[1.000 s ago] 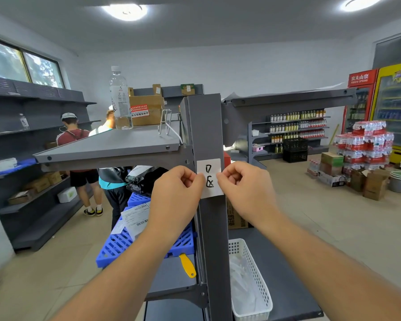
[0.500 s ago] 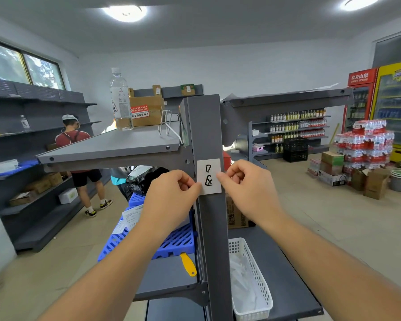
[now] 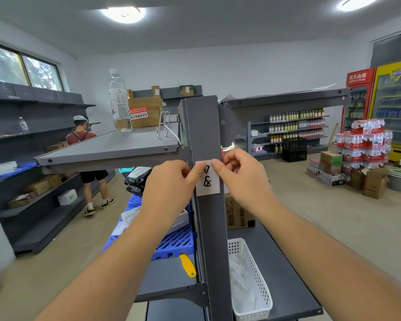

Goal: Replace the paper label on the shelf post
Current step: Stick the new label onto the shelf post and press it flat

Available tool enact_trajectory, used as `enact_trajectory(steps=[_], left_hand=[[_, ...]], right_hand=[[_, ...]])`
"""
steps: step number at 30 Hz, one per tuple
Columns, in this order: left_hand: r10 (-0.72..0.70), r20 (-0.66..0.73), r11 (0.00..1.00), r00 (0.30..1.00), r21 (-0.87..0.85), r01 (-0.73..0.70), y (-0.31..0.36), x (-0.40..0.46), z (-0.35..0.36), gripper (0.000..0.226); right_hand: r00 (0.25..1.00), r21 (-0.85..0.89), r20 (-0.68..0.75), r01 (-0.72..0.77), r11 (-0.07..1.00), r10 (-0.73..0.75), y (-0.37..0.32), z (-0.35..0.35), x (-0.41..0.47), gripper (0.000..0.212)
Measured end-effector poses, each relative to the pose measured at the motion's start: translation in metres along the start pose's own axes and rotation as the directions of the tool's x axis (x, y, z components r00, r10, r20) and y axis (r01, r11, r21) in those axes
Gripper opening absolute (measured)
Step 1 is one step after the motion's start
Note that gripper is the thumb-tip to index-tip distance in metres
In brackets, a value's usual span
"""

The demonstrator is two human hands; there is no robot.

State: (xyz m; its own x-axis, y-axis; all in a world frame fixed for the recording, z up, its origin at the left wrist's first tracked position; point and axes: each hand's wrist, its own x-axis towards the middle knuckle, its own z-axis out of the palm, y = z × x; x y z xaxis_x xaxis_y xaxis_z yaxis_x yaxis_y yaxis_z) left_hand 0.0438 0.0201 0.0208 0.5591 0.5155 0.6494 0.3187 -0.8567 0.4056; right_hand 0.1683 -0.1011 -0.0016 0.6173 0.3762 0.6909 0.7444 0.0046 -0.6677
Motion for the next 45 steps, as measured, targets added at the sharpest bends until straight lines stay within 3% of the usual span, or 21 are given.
enact_trajectory(steps=[13,19,27,33,38,42,45], left_hand=[[0.015,0.095,0.981,0.995,-0.196,0.004,-0.040,-0.040,0.027,0.011],[-0.033,0.130,0.950,0.991,-0.303,0.071,-0.043,-0.044,0.031,0.010],[-0.118,0.122,0.926,0.985,-0.345,0.154,-0.032,-0.039,0.031,0.027],[-0.064,0.081,0.975,0.995,-0.206,0.080,-0.035,-0.044,0.027,0.017],[-0.014,-0.081,0.990,0.997,-0.144,0.002,-0.006,-0.023,0.009,0.035],[-0.024,-0.091,0.999,0.996,-0.038,0.021,0.011,-0.005,0.005,0.046],[-0.007,-0.085,0.998,0.996,-0.063,0.002,0.006,-0.004,0.006,0.042]], right_hand=[[0.982,0.033,0.184,-0.057,0.998,0.050,0.041,0.001,-0.025,0.021],[0.973,-0.009,0.226,-0.038,0.999,0.039,0.045,-0.001,-0.029,0.018],[0.990,-0.056,0.133,-0.032,0.998,0.039,0.031,0.001,-0.017,0.022],[0.980,-0.045,0.197,-0.034,0.998,0.042,0.038,-0.004,-0.021,0.021],[0.995,-0.024,0.095,0.015,1.000,-0.013,0.010,-0.008,-0.004,0.022],[0.998,-0.002,0.058,0.020,1.000,-0.020,-0.001,-0.006,0.006,0.025],[0.997,0.008,0.081,0.008,1.000,-0.009,0.002,-0.007,0.008,0.025]])
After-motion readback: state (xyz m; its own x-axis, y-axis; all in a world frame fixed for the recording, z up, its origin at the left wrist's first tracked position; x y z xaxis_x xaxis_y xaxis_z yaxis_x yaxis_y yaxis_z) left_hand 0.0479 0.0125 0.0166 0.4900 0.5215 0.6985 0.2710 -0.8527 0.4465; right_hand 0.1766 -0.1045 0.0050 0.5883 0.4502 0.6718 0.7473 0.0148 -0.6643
